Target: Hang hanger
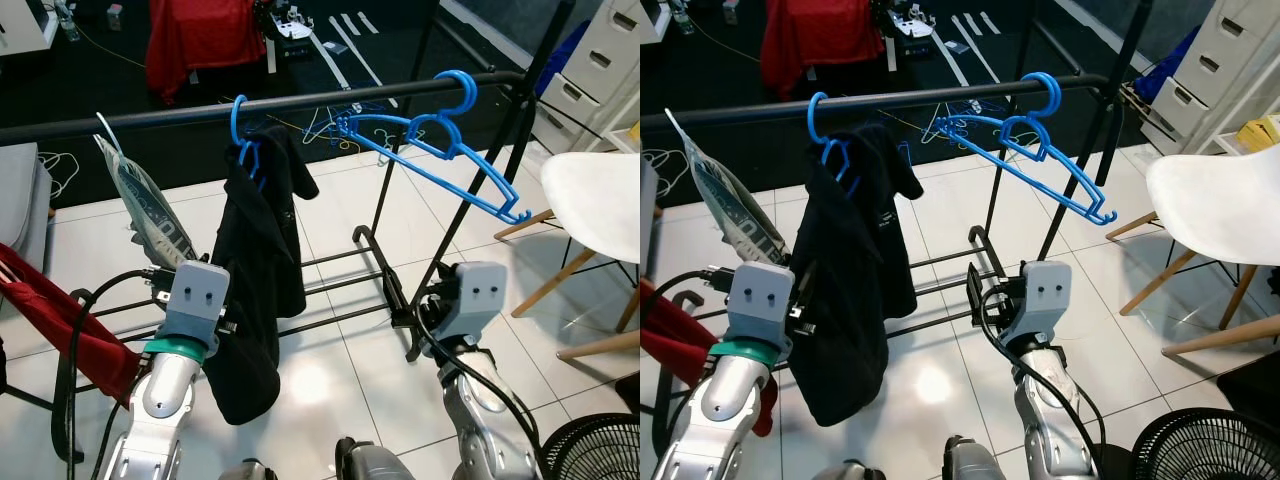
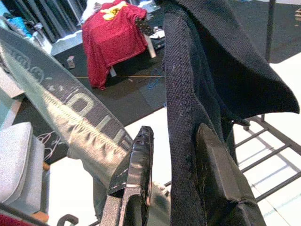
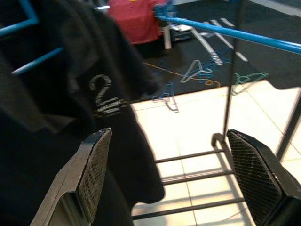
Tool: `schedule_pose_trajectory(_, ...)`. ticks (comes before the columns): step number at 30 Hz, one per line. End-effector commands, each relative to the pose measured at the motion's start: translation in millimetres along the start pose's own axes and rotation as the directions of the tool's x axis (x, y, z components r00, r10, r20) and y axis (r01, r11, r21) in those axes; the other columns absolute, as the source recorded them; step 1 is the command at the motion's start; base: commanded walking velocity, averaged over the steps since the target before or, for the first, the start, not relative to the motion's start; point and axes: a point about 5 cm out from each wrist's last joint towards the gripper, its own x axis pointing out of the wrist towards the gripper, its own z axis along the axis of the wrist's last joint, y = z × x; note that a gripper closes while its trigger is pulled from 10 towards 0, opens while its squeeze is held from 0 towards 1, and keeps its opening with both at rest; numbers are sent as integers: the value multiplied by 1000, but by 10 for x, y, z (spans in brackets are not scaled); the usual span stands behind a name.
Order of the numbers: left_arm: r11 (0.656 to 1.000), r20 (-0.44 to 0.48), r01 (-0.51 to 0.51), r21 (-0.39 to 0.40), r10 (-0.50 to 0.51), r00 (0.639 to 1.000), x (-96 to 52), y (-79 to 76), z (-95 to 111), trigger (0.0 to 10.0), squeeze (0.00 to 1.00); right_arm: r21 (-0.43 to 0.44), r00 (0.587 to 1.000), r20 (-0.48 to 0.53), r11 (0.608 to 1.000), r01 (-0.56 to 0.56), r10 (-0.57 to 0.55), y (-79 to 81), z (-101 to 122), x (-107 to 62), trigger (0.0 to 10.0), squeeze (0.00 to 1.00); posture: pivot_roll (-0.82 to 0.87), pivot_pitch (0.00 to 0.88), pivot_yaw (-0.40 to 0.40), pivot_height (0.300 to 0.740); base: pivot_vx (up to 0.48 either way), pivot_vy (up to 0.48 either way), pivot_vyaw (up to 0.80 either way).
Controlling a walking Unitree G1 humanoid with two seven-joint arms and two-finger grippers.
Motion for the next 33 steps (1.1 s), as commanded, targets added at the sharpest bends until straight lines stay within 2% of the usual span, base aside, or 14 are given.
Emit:
schedule_pose_trajectory(1,1000,-15,-11,-5,11,1000,-29,16,-23,10000,0,-7,1000,-13,1000,-10,10,28,-20,-4,10000,0,-64,16,64,740,0,0,0)
schedule_pose_trajectory(2,1000,-26,-26,-16,26,999,-4,19,-38,10000,0,-14,1000,-9,1000,-19,18,60,-21,19,10000,0,-61,38,43,740,0,0,0)
schedule_pose_trajectory(6,999,-43,-43,-30,42,998,33,29,-52,10000,0,-30,1000,10,999,-11,11,78,8,46,10000,0,-60,21,41,740,0,0,0)
schedule_pose_trajectory(15,999,-46,12,-39,-14,999,70,5,-34,10000,0,-46,999,28,999,-15,16,159,64,64,10000,0,-54,39,54,740,0,0,0)
schedule_pose_trajectory(33,997,-49,26,-79,-30,998,9,-45,29,10000,0,-39,1000,14,999,-17,18,131,113,9,10000,0,-69,98,28,740,0,0,0)
